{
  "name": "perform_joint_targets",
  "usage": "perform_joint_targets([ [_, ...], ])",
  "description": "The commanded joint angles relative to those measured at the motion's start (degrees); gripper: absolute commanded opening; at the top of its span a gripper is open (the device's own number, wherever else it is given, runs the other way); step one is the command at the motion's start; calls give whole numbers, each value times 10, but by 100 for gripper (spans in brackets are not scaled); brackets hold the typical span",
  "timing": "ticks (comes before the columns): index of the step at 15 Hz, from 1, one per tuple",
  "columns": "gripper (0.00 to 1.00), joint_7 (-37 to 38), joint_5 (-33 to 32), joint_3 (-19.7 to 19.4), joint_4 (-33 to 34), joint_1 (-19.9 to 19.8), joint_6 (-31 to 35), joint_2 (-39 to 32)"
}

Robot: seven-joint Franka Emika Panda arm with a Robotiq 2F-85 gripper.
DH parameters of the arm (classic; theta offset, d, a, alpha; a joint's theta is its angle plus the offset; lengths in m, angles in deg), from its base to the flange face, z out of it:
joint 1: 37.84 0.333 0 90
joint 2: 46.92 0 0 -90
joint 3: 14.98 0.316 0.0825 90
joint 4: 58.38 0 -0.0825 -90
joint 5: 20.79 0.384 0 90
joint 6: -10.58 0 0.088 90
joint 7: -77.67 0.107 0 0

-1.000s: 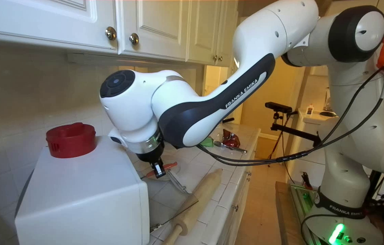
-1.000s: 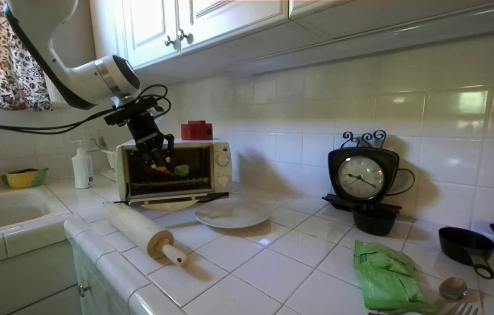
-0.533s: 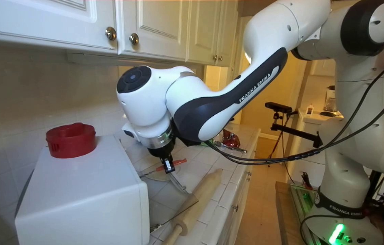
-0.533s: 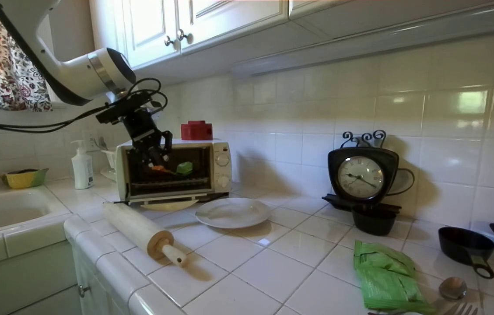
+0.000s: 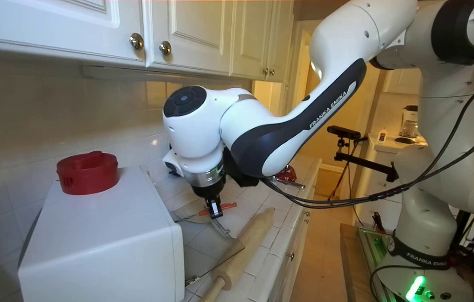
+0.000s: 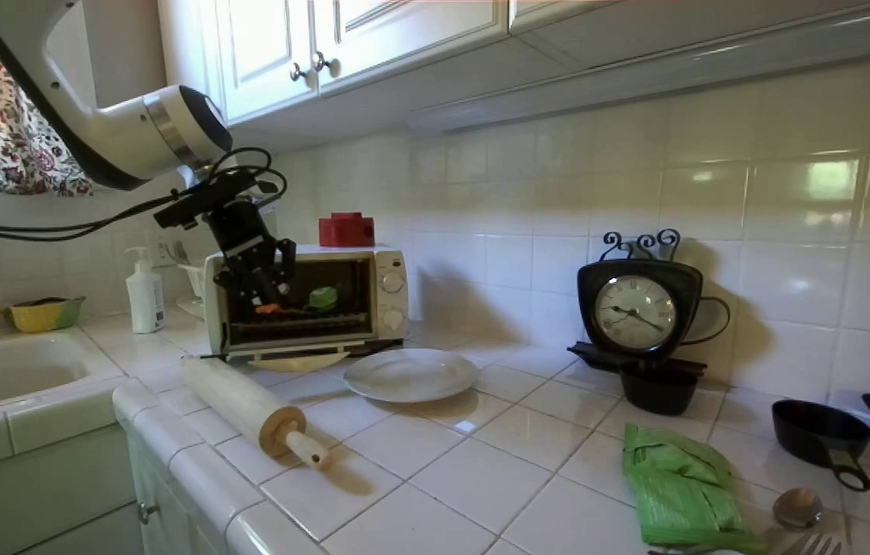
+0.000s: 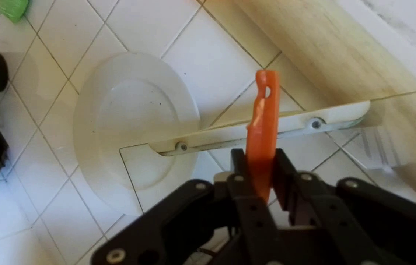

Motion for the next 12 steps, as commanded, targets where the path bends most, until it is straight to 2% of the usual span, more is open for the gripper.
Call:
perform_joint_targets([
  [1, 5, 23, 18, 5, -48, -11, 41, 36],
  [11, 5, 46, 58, 4, -111, -22, 71, 80],
  [12, 21, 39, 43, 5, -80, -18, 48, 50],
])
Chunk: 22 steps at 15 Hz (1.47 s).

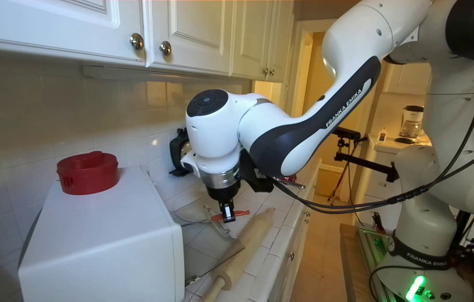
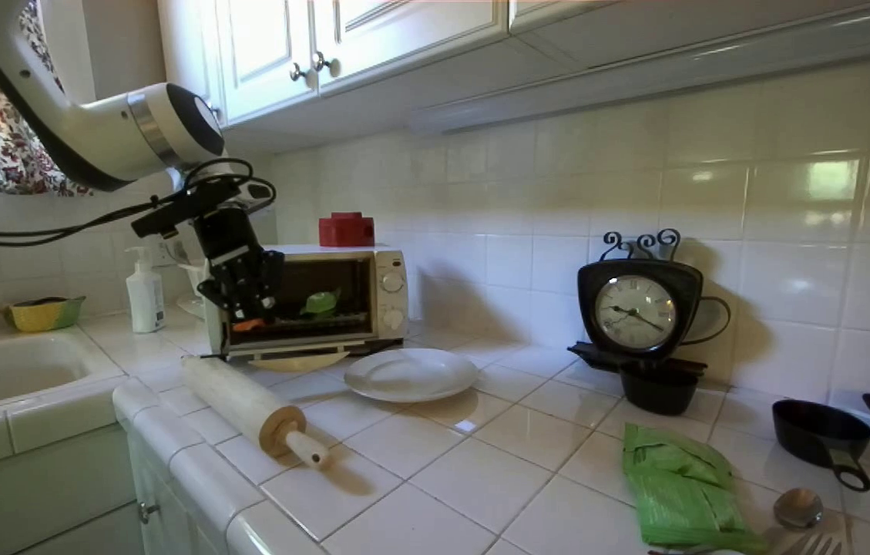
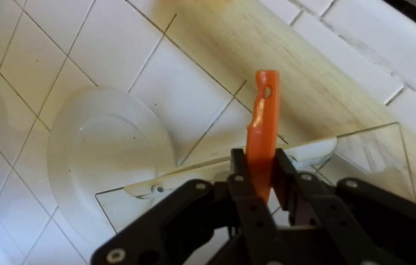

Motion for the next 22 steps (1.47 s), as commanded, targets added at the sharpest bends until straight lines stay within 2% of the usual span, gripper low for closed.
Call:
perform_joint_targets([
  [1, 21, 1, 1, 5, -3, -5, 0, 4],
  [5, 21, 1, 2, 5, -9, -7, 4, 9],
  [6, 5, 0, 2, 5, -7, -8, 0, 8],
  [15, 5, 16, 4, 5, -21, -7, -27, 20],
  [22, 5, 59, 10, 6, -58, -8, -12, 43],
])
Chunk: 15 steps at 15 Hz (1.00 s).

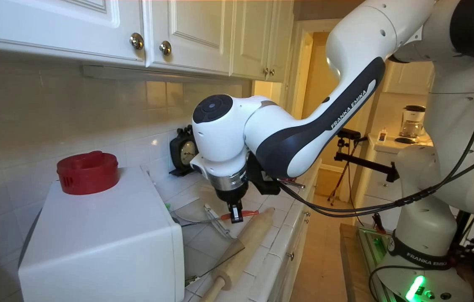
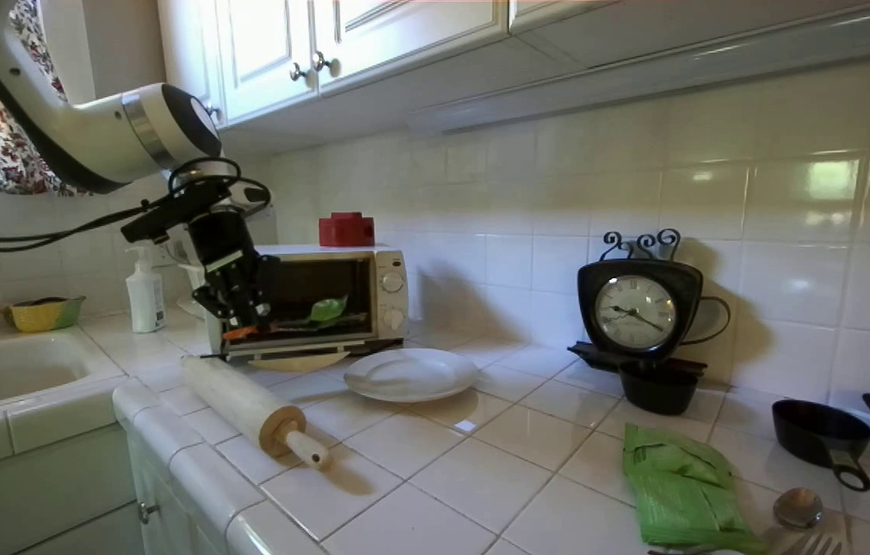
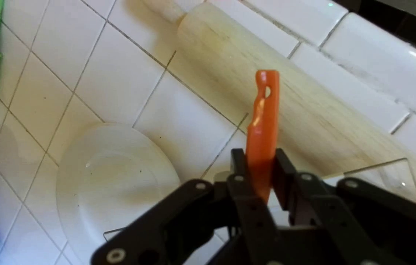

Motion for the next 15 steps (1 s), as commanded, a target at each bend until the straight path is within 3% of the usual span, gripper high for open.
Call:
perform_joint_targets([
  [1, 5, 31, 9, 6, -39, -5, 9, 35],
  [7, 5, 74, 14, 7, -79, -9, 14, 65],
  [15, 5, 90, 46, -2, -152, -42, 79, 135],
])
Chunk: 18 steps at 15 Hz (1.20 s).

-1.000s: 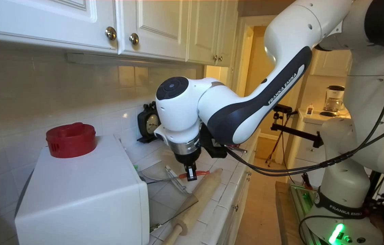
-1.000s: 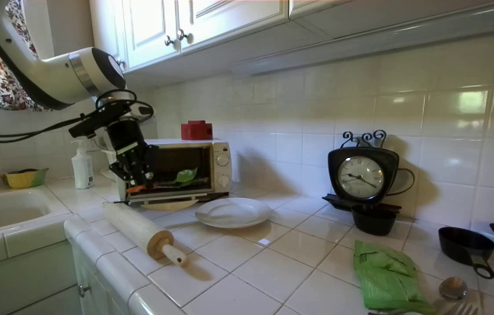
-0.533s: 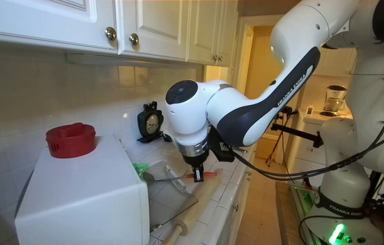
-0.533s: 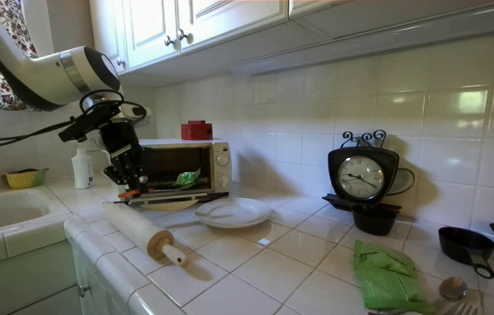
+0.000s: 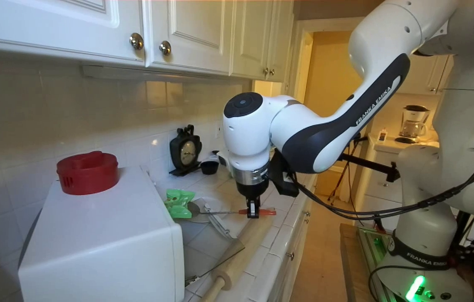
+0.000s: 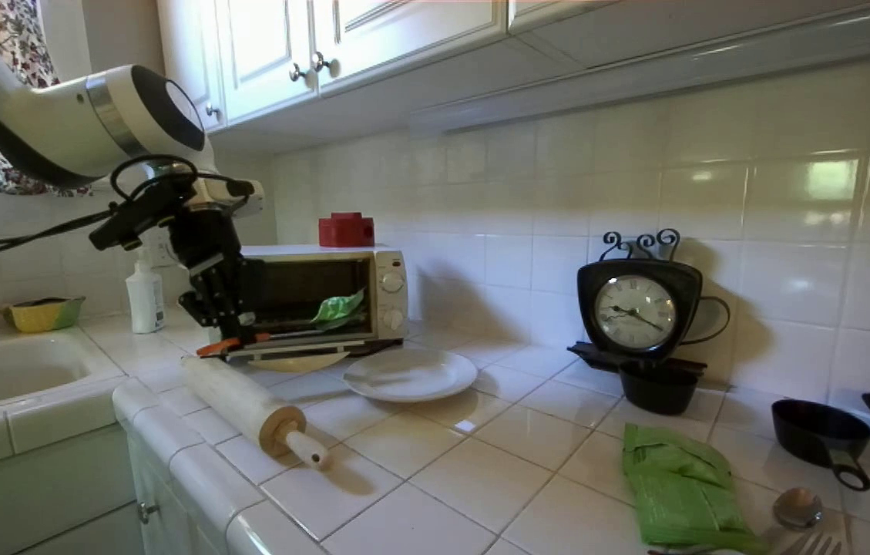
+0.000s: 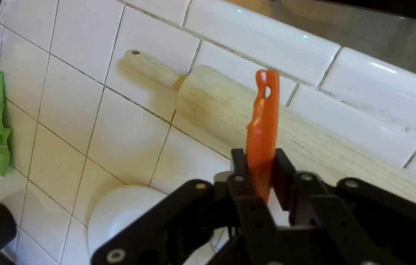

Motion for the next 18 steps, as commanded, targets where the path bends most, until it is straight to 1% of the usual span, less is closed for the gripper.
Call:
perform_joint_targets([
  [1, 5, 2, 30, -2, -52, -23, 41, 54],
  [13, 5, -12, 89, -16, -124, -79, 47, 156],
  [18, 5, -22, 100, -33, -149, -103, 58, 185],
])
